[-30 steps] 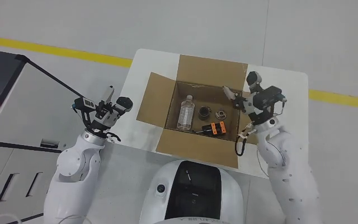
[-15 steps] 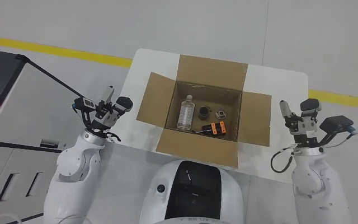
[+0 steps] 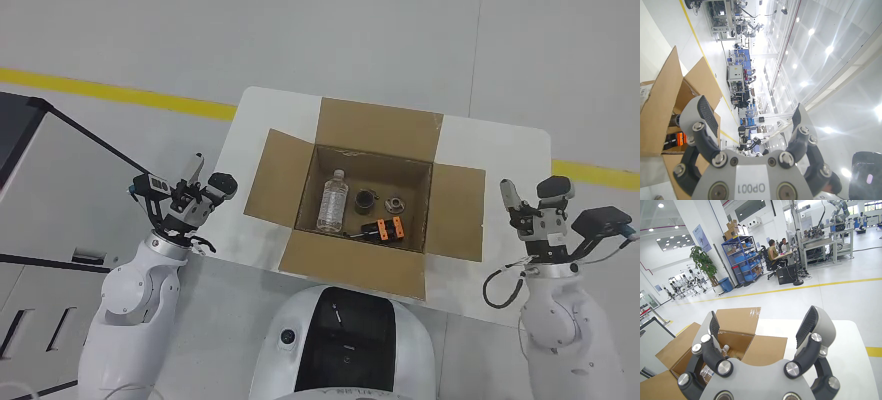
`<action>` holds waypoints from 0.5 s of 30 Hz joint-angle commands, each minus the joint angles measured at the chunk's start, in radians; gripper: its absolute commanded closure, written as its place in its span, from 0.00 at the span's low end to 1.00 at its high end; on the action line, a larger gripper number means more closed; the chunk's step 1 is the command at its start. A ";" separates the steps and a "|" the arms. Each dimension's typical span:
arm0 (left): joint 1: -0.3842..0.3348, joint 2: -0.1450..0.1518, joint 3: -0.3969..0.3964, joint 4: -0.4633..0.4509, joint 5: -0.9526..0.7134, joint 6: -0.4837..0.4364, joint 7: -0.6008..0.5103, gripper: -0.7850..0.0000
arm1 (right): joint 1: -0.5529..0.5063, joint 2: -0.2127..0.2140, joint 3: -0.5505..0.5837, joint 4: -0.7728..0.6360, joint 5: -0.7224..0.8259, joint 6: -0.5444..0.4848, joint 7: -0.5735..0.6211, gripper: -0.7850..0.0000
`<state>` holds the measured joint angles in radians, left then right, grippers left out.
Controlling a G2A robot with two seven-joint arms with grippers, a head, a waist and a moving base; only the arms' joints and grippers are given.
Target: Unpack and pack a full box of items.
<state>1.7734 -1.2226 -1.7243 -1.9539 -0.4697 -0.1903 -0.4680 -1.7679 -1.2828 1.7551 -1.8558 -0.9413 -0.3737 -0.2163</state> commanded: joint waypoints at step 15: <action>0.027 0.003 -0.072 0.080 0.085 -0.102 0.036 0.00 | 0.000 0.000 0.000 0.000 0.000 0.000 0.000 0.00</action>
<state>1.7964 -1.2206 -1.7951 -1.8971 -0.4136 -0.2775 -0.4294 -1.7679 -1.2828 1.7551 -1.8558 -0.9413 -0.3737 -0.2163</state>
